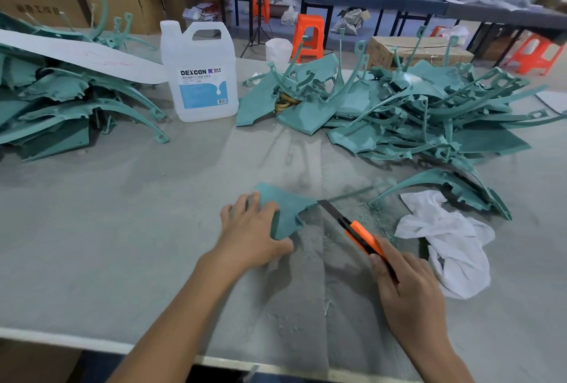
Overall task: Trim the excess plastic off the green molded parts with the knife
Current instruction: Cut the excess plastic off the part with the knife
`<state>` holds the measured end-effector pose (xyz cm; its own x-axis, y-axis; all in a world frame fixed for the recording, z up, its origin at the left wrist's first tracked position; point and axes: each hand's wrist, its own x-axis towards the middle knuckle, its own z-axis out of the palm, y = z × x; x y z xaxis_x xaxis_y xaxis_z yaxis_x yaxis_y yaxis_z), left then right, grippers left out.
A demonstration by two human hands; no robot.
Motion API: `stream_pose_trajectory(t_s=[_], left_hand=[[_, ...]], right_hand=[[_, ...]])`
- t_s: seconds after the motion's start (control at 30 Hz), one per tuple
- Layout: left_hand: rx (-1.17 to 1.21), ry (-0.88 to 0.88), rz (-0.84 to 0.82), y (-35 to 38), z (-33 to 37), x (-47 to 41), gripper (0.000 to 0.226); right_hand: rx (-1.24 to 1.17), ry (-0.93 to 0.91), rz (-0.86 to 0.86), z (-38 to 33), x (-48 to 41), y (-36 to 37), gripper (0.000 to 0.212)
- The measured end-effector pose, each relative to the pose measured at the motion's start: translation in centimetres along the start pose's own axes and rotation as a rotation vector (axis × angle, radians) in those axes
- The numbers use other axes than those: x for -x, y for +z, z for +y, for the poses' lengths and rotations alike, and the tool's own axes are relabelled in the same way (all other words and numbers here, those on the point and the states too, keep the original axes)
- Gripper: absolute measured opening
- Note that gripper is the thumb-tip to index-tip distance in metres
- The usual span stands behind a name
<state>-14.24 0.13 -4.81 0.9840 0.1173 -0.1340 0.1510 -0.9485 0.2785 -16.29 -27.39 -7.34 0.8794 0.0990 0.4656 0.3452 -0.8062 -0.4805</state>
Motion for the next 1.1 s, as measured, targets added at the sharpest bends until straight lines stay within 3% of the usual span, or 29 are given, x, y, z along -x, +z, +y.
stream_pose_trajectory(t_s=[0.13,0.33,0.6,0.7,0.87,1.1], left_hand=[[0.109,0.040,-0.197,-1.1,-2.3,-0.5,0.083],[0.277,0.072,0.002,0.4,-3.2,-0.1,0.092],[0.354,0.013,0.078,0.7,-3.1,0.0,0.109],[0.347,0.007,0.111,0.9,-3.0,-0.1,0.113],[0.347,0.000,0.137,1.3,-3.0,-0.2,0.110],[0.124,-0.064,0.237,2.1,-1.1,0.9,0.105]], right_hand=[[0.037,-0.128,0.000,0.1,0.1,0.4,0.035],[0.109,-0.317,-0.036,0.2,0.1,0.7,0.040],[0.164,-0.227,0.023,0.2,-0.1,0.7,0.042],[0.143,-0.302,0.004,0.0,0.3,0.8,0.039],[0.206,-0.233,0.025,0.1,-0.1,0.8,0.042],[0.143,-0.281,-0.023,-0.3,0.3,0.8,0.043]])
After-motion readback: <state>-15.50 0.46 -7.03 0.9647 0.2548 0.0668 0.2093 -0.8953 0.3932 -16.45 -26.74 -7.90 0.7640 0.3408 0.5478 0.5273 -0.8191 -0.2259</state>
